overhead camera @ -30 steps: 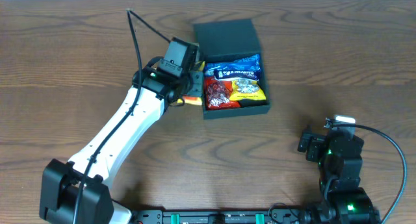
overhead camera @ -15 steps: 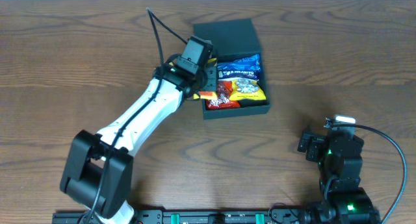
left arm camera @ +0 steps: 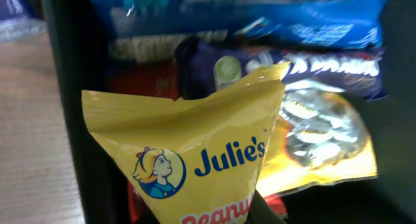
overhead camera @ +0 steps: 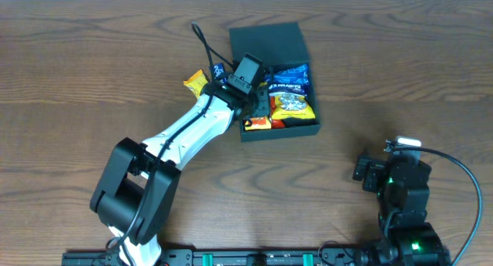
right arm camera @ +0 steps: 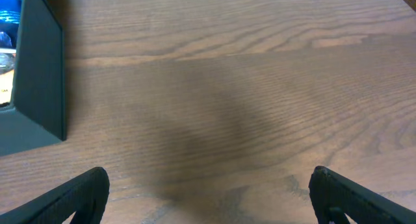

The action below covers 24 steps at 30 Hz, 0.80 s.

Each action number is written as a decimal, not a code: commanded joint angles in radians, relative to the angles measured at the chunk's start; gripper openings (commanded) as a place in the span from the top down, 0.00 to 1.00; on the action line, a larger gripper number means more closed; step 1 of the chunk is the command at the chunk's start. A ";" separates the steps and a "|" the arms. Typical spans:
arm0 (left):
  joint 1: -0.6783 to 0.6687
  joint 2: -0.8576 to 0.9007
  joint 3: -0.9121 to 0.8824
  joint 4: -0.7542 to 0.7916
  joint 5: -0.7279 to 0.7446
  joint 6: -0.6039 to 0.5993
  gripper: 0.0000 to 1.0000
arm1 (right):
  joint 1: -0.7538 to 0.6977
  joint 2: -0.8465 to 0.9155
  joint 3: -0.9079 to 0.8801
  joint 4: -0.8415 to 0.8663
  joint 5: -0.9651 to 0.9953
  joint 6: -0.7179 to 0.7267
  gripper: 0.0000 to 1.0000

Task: Pack container
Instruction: 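Lift the Julie's packet and carry it into the box's left side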

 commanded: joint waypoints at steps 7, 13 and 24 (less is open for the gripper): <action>-0.002 0.014 0.029 -0.041 -0.071 -0.060 0.75 | -0.005 -0.002 -0.004 -0.001 0.007 0.012 0.01; -0.001 0.016 0.029 -0.038 -0.076 -0.060 0.69 | -0.005 -0.002 -0.004 -0.001 0.007 0.012 0.01; 0.005 0.004 0.132 -0.141 -0.137 -0.028 0.63 | -0.005 -0.002 -0.004 -0.001 0.007 0.012 0.01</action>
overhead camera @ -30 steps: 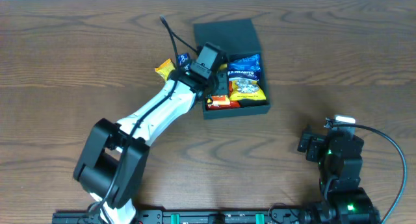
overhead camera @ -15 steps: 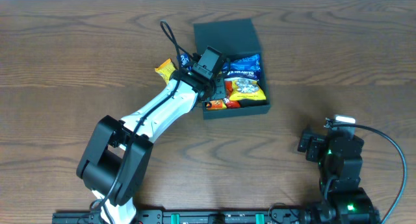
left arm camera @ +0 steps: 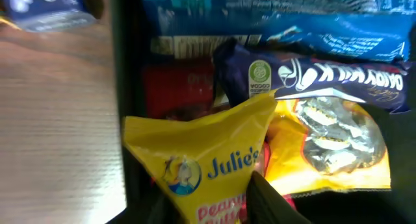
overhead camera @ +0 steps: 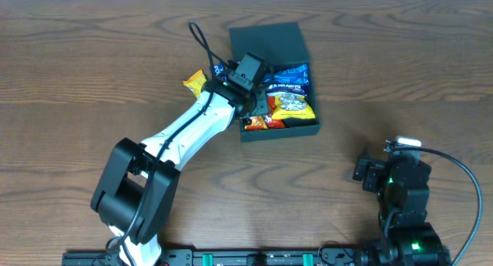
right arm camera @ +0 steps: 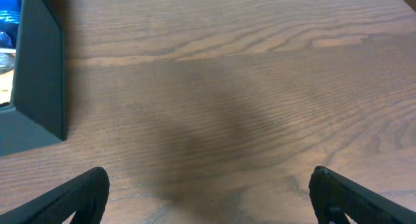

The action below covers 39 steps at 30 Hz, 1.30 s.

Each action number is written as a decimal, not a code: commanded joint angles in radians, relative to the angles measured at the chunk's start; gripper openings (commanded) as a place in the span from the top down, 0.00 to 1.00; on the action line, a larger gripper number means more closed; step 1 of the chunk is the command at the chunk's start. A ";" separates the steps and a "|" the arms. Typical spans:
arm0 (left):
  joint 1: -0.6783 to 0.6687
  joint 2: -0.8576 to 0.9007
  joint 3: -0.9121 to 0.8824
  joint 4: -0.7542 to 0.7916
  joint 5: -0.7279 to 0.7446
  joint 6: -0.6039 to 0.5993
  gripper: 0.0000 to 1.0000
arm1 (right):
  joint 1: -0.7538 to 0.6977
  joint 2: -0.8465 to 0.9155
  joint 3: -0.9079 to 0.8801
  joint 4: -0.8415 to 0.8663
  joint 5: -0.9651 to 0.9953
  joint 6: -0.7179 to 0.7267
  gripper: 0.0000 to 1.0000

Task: Pack container
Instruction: 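Lift the Julie's packet and carry it into the box's left side, then release the Julie's packet in the box and withdraw the left gripper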

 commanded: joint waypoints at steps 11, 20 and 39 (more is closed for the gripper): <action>0.006 -0.019 0.113 -0.093 -0.137 0.075 0.83 | -0.005 -0.002 -0.004 -0.001 0.007 0.012 0.01; 0.004 0.006 0.110 -0.082 -0.106 0.074 0.94 | -0.005 -0.002 -0.004 -0.001 0.007 0.012 0.01; -0.013 0.126 0.110 -0.060 -0.100 0.051 0.94 | -0.005 -0.002 -0.004 -0.001 0.007 0.012 0.01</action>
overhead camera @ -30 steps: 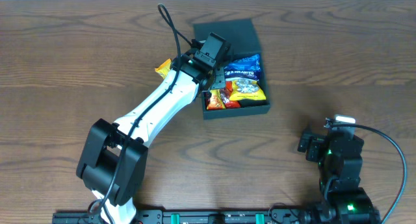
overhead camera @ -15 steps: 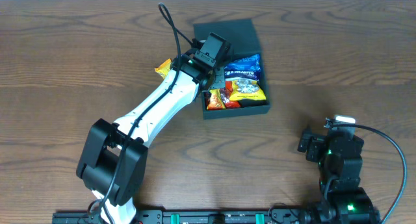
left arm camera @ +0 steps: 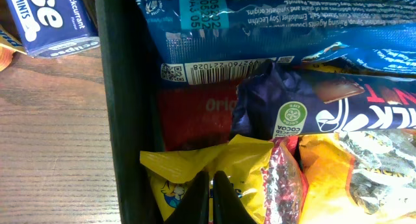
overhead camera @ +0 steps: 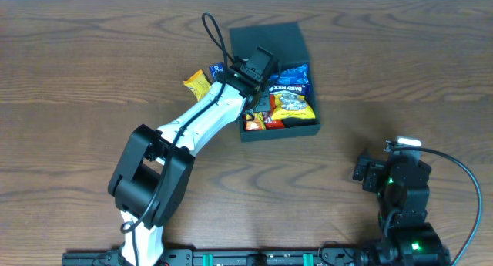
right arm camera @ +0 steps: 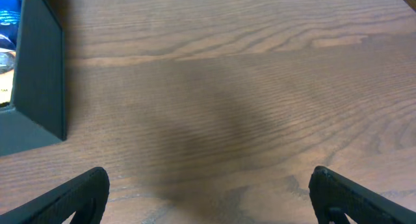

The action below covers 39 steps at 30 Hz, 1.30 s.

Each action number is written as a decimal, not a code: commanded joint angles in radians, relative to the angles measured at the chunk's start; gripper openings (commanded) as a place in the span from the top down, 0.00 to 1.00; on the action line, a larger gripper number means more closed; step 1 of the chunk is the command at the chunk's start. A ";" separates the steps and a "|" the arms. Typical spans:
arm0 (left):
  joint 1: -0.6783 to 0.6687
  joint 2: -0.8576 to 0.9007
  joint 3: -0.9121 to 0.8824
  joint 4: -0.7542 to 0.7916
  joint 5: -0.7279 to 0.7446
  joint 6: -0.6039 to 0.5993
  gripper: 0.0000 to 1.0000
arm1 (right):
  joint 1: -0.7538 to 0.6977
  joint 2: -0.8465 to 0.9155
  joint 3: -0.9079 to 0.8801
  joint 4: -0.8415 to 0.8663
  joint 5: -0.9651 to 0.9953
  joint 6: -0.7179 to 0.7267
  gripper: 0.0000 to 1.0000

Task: Pack container
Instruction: 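Release the Julie's packet in the box and withdraw the left gripper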

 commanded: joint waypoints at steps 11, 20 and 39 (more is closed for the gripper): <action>-0.001 -0.231 0.016 -0.039 -0.142 0.089 0.94 | -0.005 -0.002 -0.004 -0.001 0.007 0.012 0.01; 0.167 -0.285 0.016 -0.218 -0.273 -0.123 0.94 | -0.005 -0.001 -0.004 -0.001 0.007 0.012 0.01; 0.313 -0.013 0.016 -0.048 -0.079 -0.258 0.04 | -0.005 -0.002 -0.004 -0.001 0.007 0.012 0.01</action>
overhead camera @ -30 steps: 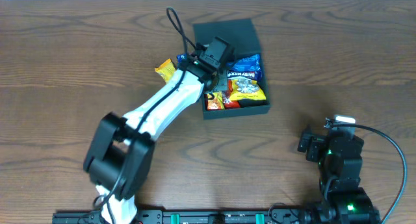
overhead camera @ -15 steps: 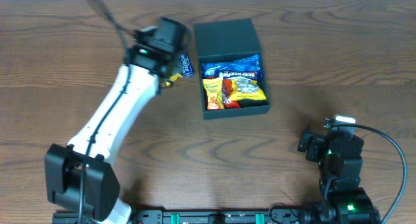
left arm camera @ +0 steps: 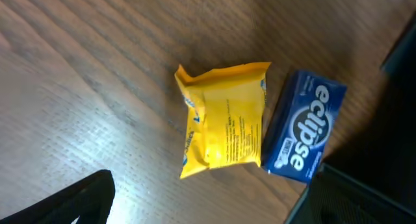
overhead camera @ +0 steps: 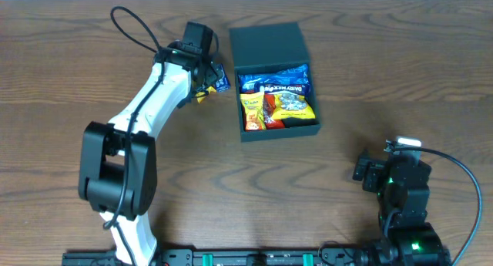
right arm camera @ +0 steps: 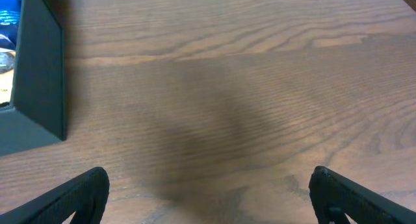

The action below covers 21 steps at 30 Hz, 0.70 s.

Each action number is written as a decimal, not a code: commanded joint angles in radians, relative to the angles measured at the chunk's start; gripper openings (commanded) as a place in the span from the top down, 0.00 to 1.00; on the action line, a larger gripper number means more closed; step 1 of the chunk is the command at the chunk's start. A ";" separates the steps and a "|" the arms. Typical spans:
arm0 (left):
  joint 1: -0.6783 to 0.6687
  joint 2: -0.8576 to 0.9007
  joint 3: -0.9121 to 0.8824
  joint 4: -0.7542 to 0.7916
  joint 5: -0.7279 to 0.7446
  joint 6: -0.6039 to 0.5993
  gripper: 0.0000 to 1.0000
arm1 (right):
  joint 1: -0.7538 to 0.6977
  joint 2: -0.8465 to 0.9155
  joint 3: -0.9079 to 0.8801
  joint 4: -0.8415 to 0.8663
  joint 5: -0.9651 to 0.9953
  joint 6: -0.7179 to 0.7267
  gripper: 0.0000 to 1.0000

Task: Pack container
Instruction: 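Release the Julie's packet in the box and withdraw the left gripper, then grasp the second yellow packet beside the box with the left gripper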

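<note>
The black box point(overhead camera: 312, 129) stands open, its lid point(overhead camera: 268, 41) folded back. Inside lie a blue packet point(overhead camera: 275, 83), a yellow Julie's packet point(overhead camera: 252, 112), a yellow bag point(overhead camera: 297, 105) and other snacks. On the table left of the box lie a yellow packet point(left arm camera: 224, 122) and a blue Eclipse mints box point(left arm camera: 303, 134). My left gripper point(left arm camera: 208, 204) hangs open above these two, holding nothing; in the overhead view the left gripper point(overhead camera: 205, 69) covers most of them. My right gripper point(right arm camera: 209, 197) is open over bare wood, far from the box.
In the right wrist view the box's dark wall point(right arm camera: 42, 87) stands at the left edge. Wooden table point(overhead camera: 400, 73) spreads to the right of the box. The left arm's cable point(overhead camera: 131, 23) loops over the back left.
My left gripper was shut inside the box at the Julie's packet. Now it is out of the box, open, above the yellow packet and mints on the table. The right arm is unchanged.
My left gripper held the Julie's packet over the box's left side. Then the packet was lower among the snacks, then tucked at the front left with the fingers together on it. Now it lies in the box and the gripper is open outside.
</note>
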 commanded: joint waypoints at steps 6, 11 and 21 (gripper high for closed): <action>0.004 0.027 0.013 0.053 -0.019 0.009 0.05 | -0.004 -0.002 -0.004 -0.001 0.007 0.012 0.01; 0.002 0.035 0.013 0.041 -0.050 0.004 0.05 | -0.004 -0.002 -0.004 -0.001 0.007 0.012 0.01; -0.009 0.084 0.013 0.032 -0.074 -0.026 0.05 | -0.004 -0.002 -0.004 -0.001 0.007 0.012 0.01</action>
